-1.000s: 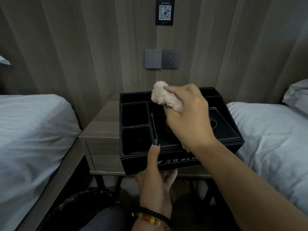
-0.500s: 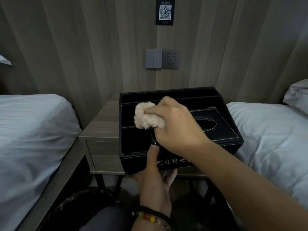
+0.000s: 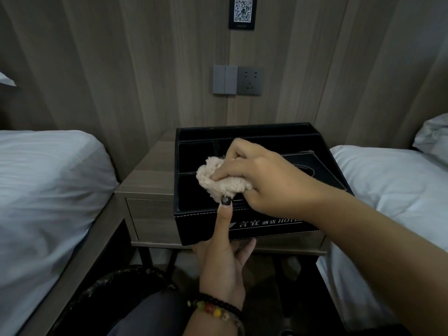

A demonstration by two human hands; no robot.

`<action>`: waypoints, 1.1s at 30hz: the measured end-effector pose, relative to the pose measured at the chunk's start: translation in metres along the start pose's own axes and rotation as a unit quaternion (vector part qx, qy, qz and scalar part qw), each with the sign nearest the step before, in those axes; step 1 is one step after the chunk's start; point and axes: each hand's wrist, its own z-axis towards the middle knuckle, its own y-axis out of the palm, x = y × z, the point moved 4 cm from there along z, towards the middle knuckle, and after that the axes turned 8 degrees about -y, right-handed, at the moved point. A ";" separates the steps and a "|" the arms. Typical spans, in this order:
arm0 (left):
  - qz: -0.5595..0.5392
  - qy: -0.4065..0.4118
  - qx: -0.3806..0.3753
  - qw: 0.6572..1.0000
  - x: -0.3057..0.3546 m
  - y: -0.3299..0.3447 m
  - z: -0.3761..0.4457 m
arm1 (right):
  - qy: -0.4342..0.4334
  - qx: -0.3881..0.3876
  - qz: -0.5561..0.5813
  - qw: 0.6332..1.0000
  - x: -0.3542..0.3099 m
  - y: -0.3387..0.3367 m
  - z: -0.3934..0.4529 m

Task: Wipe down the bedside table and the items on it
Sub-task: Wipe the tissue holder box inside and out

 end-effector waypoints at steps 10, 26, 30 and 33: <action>0.020 -0.007 -0.010 1.000 0.002 -0.001 0.004 | 0.104 0.157 0.023 0.982 0.038 -0.005 0.037; 0.003 0.010 -0.010 1.000 -0.001 -0.002 0.004 | 0.133 -0.037 -0.132 0.982 -0.033 -0.016 -0.013; 0.003 0.007 -0.016 1.000 -0.003 -0.004 0.005 | 0.234 -0.003 -0.055 0.971 -0.005 -0.027 -0.030; -0.003 0.004 -0.014 1.000 -0.003 -0.005 0.005 | 0.281 0.074 -0.096 0.952 0.009 -0.034 -0.035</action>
